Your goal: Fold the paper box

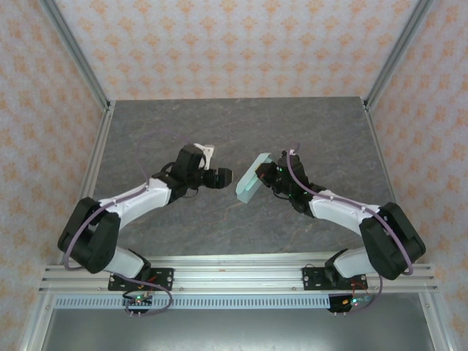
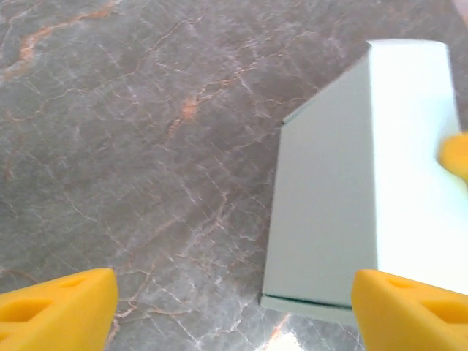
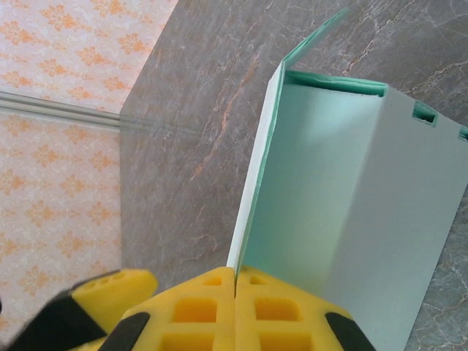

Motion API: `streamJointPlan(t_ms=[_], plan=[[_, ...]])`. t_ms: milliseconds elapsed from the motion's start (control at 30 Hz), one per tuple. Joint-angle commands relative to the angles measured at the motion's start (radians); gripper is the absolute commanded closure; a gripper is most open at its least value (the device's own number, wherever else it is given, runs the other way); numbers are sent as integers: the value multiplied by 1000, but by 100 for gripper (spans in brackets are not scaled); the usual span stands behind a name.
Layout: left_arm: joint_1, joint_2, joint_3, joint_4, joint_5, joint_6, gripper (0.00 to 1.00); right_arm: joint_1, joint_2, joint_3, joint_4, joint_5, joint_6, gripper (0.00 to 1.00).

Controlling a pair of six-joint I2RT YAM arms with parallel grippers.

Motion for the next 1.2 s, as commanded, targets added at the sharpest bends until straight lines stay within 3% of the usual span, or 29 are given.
streamJointPlan(t_ms=[0, 167, 600, 1167], plan=[[-72, -52, -78, 185, -21, 61, 15, 4, 22, 14, -58, 51, -19, 100], [-200, -65, -92, 218, -184, 164, 15, 3, 26, 13, -53, 53, -19, 100], [-254, 104, 26, 229, -191, 260, 14, 3, 33, 7, -41, 56, -20, 100], [-262, 207, 90, 216, -156, 294, 40, 4, 19, 10, -38, 70, -17, 99]])
